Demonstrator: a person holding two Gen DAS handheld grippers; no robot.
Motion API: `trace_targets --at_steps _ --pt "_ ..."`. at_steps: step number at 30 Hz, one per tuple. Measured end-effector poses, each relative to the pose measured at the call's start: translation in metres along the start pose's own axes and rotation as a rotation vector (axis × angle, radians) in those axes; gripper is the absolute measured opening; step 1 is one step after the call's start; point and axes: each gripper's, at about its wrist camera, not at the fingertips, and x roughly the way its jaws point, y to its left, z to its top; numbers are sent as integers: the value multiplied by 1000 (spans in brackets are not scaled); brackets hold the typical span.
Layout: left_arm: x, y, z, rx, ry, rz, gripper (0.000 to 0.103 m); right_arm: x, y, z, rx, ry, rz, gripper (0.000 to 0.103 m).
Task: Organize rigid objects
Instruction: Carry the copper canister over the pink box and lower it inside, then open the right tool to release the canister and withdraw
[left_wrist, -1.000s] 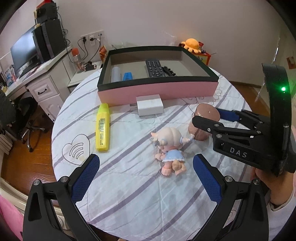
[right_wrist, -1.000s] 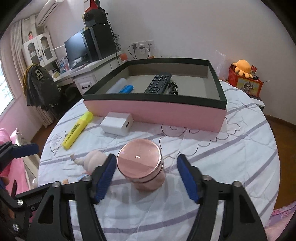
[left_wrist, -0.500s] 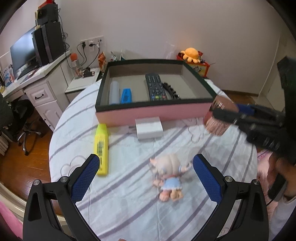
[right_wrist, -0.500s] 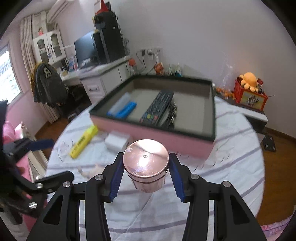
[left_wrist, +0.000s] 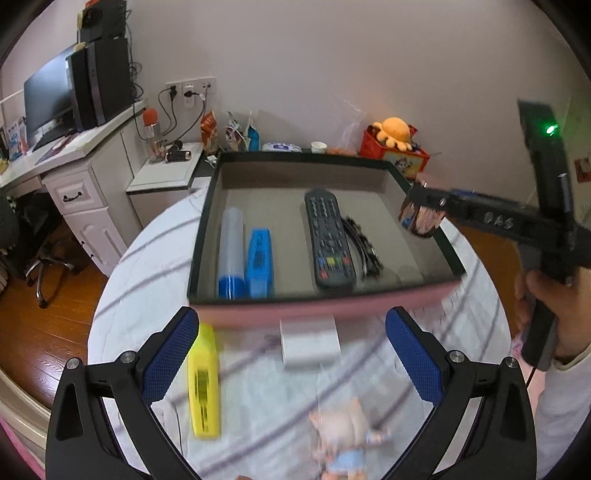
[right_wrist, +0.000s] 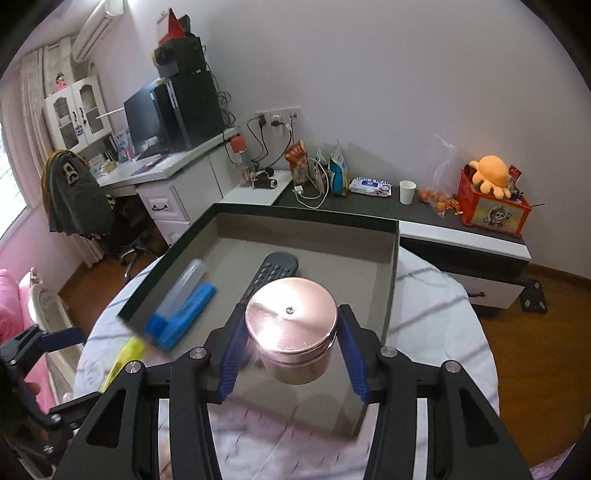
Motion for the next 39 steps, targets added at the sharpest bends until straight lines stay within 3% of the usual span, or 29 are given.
trace_targets --at_steps 8,18,27,29,35,38,39 --pt "41 4 39 -7 15 25 102 72 -31 40 9 97 -37 49" --pt "66 2 43 12 44 24 102 125 -50 56 -45 197 -123 49" --pt "63 -2 37 26 61 20 102 130 -41 64 -145 218 -251 49" --pt "59 -2 35 29 59 18 102 127 -39 64 -164 202 -289 54" --pt "42 1 28 18 53 22 102 97 -40 67 -120 120 -248 72" --pt "29 2 19 10 48 23 102 72 -36 62 -72 99 -189 73" --pt "24 3 16 7 45 27 102 59 -33 58 -54 88 -183 78"
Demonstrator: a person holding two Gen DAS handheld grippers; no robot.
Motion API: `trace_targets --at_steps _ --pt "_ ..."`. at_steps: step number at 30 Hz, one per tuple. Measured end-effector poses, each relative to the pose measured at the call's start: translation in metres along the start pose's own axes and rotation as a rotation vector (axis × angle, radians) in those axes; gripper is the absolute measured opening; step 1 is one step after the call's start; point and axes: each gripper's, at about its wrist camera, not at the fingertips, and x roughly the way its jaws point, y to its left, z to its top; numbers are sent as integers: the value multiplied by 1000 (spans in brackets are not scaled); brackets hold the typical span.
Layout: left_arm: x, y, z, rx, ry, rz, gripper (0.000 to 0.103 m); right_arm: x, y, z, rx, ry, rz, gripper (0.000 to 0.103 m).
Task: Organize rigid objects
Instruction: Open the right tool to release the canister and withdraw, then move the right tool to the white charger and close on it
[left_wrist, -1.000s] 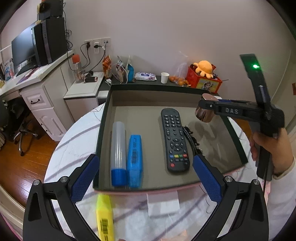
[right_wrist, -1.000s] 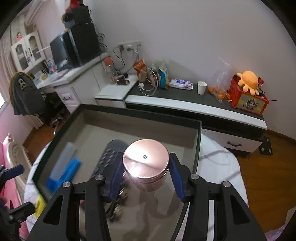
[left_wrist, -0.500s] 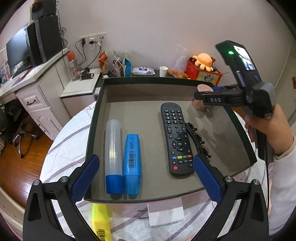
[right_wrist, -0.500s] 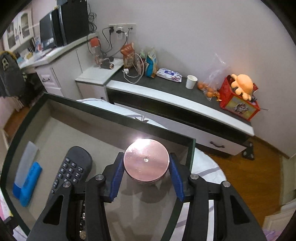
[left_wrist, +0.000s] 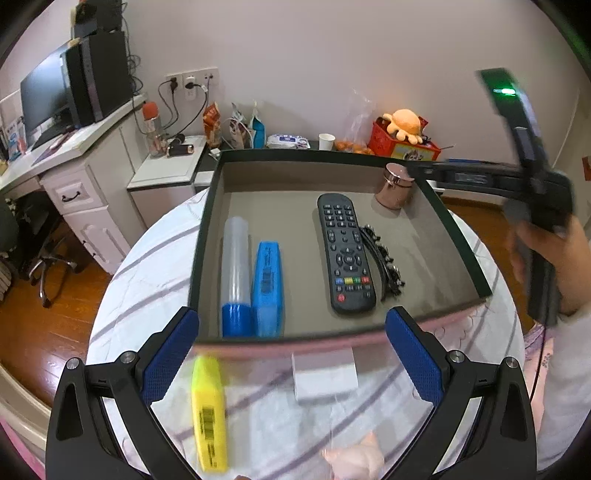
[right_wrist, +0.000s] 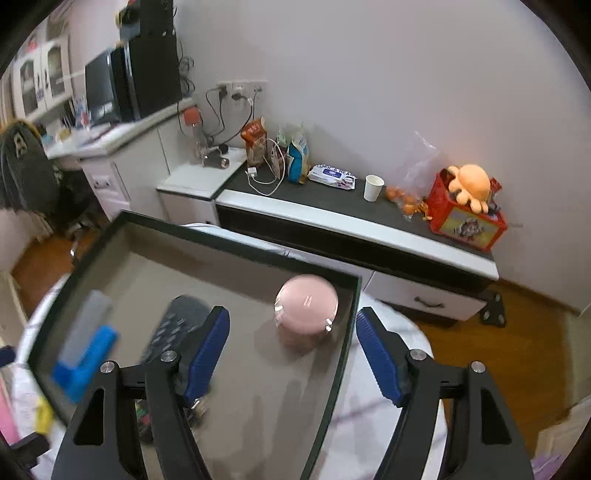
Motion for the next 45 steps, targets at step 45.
trace_targets --at_steps 45 --pt "-77 69 -127 -92 22 91 102 -85 145 -171 110 107 178 83"
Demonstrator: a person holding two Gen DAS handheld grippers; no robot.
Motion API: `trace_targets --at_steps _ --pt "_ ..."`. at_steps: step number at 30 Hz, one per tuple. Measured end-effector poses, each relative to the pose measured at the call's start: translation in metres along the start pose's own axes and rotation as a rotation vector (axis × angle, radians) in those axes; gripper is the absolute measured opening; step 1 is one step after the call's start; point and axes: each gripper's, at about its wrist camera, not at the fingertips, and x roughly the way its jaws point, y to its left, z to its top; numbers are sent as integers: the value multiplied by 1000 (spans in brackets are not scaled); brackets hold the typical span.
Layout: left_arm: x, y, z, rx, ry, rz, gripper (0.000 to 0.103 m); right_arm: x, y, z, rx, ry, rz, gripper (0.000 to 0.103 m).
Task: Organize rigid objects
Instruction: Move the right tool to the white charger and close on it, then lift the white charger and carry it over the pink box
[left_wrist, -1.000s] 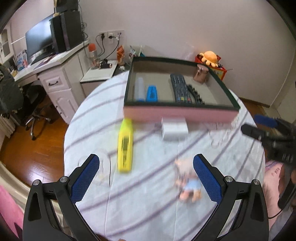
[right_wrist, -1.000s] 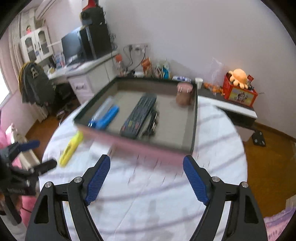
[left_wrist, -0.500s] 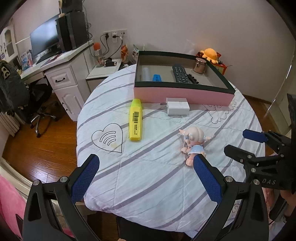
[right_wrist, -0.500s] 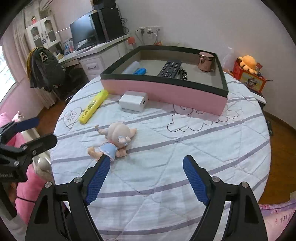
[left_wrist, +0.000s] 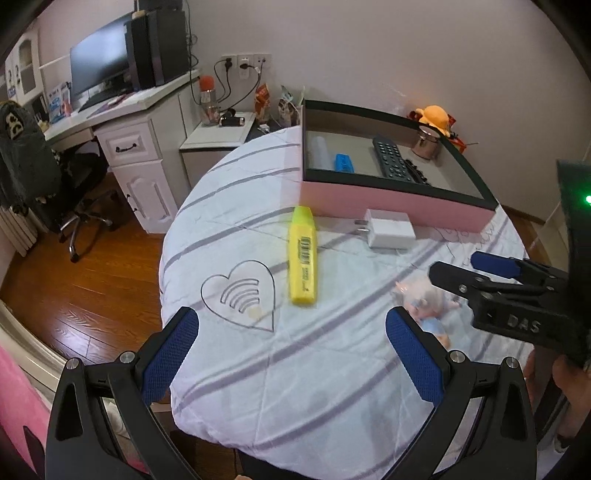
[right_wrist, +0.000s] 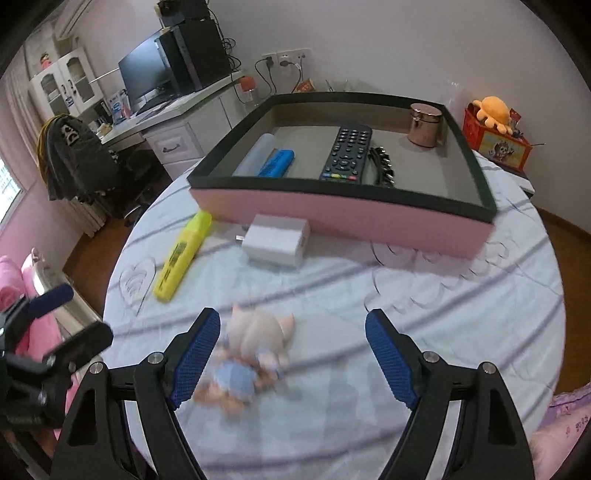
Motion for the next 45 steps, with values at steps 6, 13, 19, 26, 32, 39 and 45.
trace_targets --at_steps 6,13,19,26,32,39,45 --pt "20 9 9 -1 23 -7 102 37 6 23 52 57 9 83" --pt "38 18 13 3 51 -9 102 71 3 41 126 138 13 82" --pt "43 20 19 4 52 -21 102 82 7 50 121 124 -20 82" --pt "41 9 21 27 45 -22 102 85 24 45 -54 100 -65 65" --pt "35 -2 22 46 35 -21 102 73 13 41 -104 103 -30 59" --pt "27 -19 26 70 16 -27 102 41 -2 36 -151 81 7 59" --pt "24 -40 34 102 -3 -38 102 1 -19 46 -186 22 23 59"
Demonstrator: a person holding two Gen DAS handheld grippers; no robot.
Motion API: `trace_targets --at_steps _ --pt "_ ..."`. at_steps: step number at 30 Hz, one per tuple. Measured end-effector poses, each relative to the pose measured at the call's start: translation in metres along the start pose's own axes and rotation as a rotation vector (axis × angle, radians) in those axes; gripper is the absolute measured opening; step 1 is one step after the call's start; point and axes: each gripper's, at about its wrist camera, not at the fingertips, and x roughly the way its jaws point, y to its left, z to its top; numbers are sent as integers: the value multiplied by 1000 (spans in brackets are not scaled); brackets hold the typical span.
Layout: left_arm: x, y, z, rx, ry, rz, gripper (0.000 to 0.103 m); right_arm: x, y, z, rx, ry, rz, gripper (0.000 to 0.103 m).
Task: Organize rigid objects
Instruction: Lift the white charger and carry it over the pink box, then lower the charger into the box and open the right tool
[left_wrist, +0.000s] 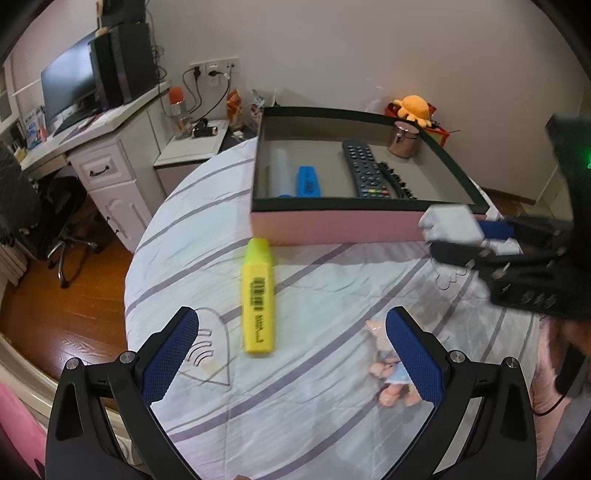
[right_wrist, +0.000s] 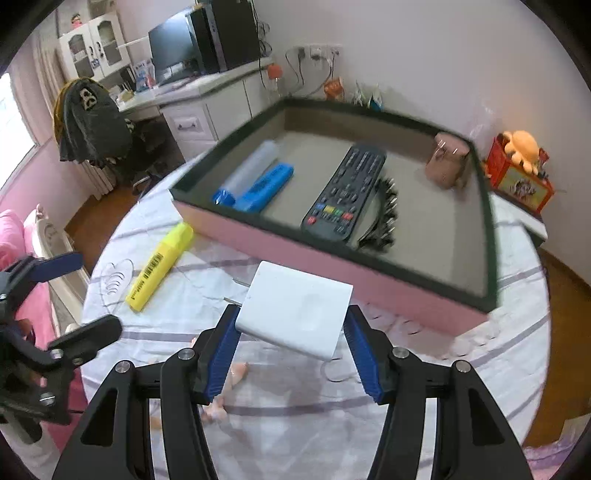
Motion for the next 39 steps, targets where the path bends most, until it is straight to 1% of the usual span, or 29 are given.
trace_targets --at_steps 2,4,6,7,11,14,17,21,25,26,29,31,33,35,39 --pt "1 -5 3 3 -1 -5 102 -13 -10 6 -5 -27 -3 59" --pt "4 -10 7 9 -1 -4 102 -23 -23 14 -2 -46 -26 59" --pt "6 -14 10 16 1 -10 102 -23 -39 28 8 -54 -68 59" --pt "8 -17 12 20 1 -10 102 -23 -46 32 11 -51 -76 59" --pt "16 -21 19 28 8 -6 102 -5 -72 53 22 -25 -113 59" --pt "24 -21 24 28 20 1 102 17 -85 66 7 11 -115 59" --pt "31 -19 27 23 29 5 102 41 -92 74 -31 69 -133 59" --pt "36 -18 30 26 33 4 102 64 -92 82 -89 133 -165 59" --pt "42 -17 34 28 41 2 102 79 -92 88 -137 182 -168 59" --pt "43 -16 35 29 42 0 102 84 -92 89 -159 207 -174 59" --pt "45 -16 36 31 45 -5 102 87 -90 92 -212 207 -212 61" --pt "46 -17 37 31 46 -8 102 83 -89 92 -230 183 -259 65" --pt "47 -18 37 35 47 -11 102 79 -89 92 -231 164 -299 74" --pt "48 -20 37 40 51 -11 102 76 -88 92 -237 137 -315 74" --pt "48 -20 36 46 54 -14 102 81 -80 88 -281 153 -358 74"
